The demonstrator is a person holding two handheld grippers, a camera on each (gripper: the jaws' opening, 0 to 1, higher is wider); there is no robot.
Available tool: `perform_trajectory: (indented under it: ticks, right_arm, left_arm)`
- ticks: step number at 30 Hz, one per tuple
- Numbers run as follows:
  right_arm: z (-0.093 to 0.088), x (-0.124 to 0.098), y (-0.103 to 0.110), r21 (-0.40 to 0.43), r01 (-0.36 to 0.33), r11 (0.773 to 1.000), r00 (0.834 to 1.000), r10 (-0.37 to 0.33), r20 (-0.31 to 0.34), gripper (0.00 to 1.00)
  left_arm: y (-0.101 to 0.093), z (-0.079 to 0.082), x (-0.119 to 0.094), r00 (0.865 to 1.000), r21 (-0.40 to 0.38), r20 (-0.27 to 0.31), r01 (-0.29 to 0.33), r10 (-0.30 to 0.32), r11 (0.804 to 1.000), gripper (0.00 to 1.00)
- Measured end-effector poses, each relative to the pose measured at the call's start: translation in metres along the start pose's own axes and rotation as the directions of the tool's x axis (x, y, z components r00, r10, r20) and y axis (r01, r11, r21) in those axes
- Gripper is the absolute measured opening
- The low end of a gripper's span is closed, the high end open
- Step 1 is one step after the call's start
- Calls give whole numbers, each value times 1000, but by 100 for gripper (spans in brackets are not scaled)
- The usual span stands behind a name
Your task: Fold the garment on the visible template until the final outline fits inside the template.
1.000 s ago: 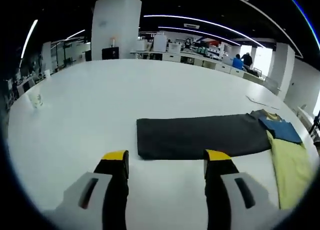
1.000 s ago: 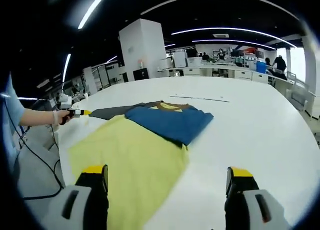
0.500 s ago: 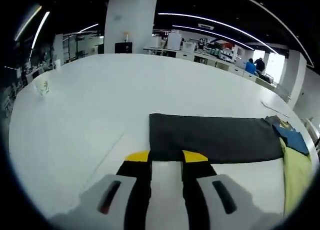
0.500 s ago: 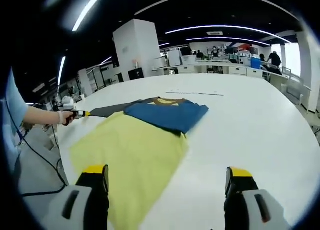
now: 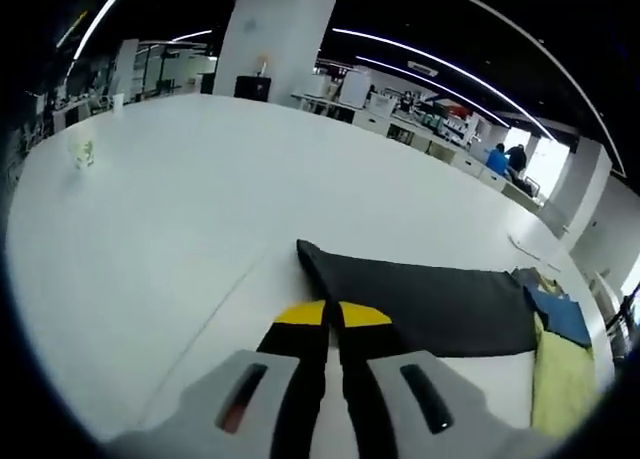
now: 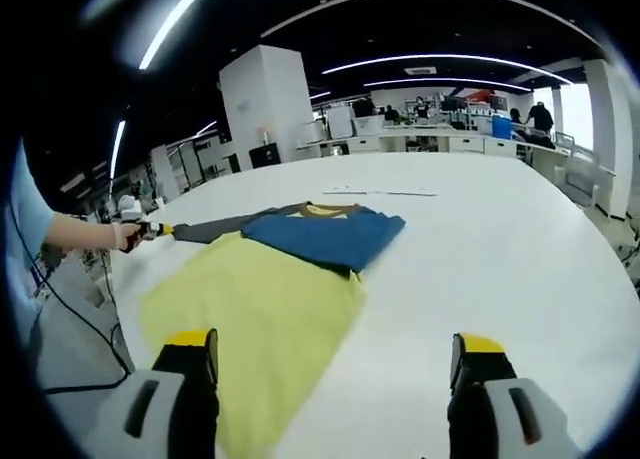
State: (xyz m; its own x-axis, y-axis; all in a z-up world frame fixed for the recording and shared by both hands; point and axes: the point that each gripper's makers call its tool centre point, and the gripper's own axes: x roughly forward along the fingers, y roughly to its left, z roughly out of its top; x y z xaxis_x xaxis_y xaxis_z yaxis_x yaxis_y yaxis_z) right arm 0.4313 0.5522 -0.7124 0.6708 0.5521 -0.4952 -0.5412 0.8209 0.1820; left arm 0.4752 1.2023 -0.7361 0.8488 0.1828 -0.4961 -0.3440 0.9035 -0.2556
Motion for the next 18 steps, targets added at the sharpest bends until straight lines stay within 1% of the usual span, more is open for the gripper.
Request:
perform_trajectory:
  ticks: [2,5,6,9,10,11,13,14,16,18]
  right_arm:
    - [0,-1,-1,2,2,1000,1000,-2,4,98]
    - [0,-3,-4,9,3,1000,1000,-3,12,99]
    - [0,-4,-4,9,4,1000,1000,-4,13,99]
    - [-1,-6,-6,6,8,1000,1000,-8,10,99]
    - [-1,-7,-7,3,11,1000,1000,-11,12,99]
    - [-1,-8,-7,2,10,1000,1000,-10,16,99]
    - [1,-11,-7,11,11,1000,999,-11,32,98]
    - [2,-13,-7,14,12,1000,999,-13,39,98]
    - [3,-17,-7,11,16,1000,998,-16,58,96]
    - [1,-20,-8,10,22,1000,998,-22,56,96]
  left_arm:
    - [-9,8,-2,1000,22,6,22,-22,1000,0]
    - [-31,18,-3,997,79,14,79,-80,994,0]
    - [-41,21,-4,994,108,12,102,-104,989,0]
    - [-70,27,-6,987,143,6,160,-162,977,0]
    - [-81,29,-6,982,150,3,186,-189,971,0]
    - [-95,31,-6,976,154,-1,215,-218,964,0]
    - [-115,34,-4,969,180,-3,243,-247,953,0]
    - [-130,34,-3,963,179,-10,266,-268,947,0]
    - [-158,34,-1,951,206,-24,308,-310,929,0]
    - [-178,33,2,941,226,-34,337,-338,914,0]
